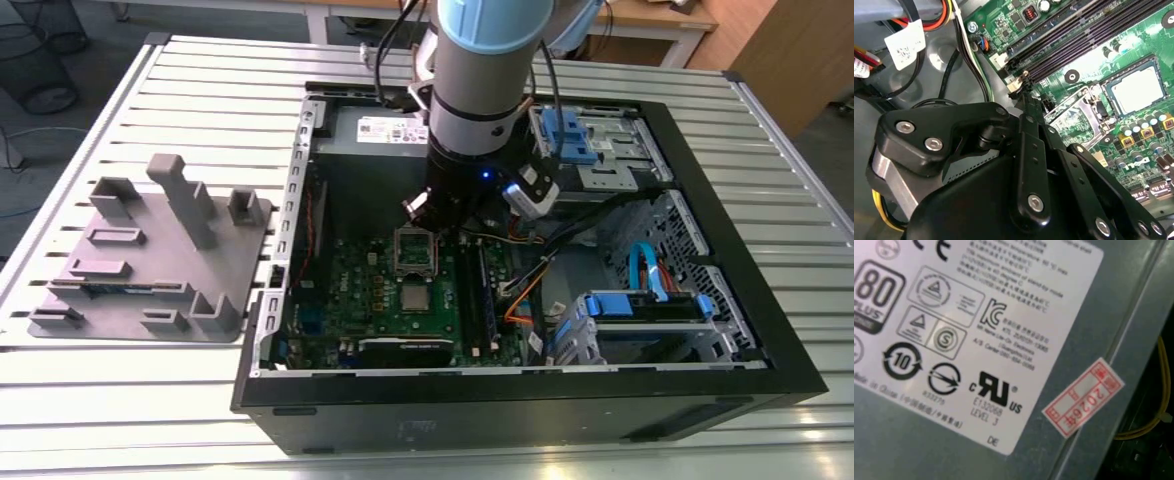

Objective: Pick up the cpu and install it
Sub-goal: 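Close the cpu cover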

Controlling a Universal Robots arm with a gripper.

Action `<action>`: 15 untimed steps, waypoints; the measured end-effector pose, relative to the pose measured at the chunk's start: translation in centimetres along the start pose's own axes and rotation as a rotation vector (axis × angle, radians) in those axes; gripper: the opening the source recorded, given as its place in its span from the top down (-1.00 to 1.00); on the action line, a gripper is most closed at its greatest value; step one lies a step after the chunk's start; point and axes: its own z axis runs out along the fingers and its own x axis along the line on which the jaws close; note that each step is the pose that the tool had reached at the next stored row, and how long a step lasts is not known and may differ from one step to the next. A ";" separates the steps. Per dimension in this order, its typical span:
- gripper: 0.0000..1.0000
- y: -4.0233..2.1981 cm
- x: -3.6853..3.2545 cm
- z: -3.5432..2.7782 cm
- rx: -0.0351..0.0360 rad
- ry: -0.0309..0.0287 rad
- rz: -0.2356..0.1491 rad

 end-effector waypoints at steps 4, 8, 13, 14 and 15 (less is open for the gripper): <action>0.79 0.01 0.08 -0.05 0.0002 -0.0011 0.000; 0.79 0.02 0.14 -0.21 -0.0006 -0.0044 0.000; 0.79 0.04 0.20 -0.47 -0.0016 -0.0084 0.000; 0.79 0.05 0.20 -0.48 -0.0018 -0.0089 0.000; 0.79 0.05 0.20 -0.48 -0.0018 -0.0089 0.000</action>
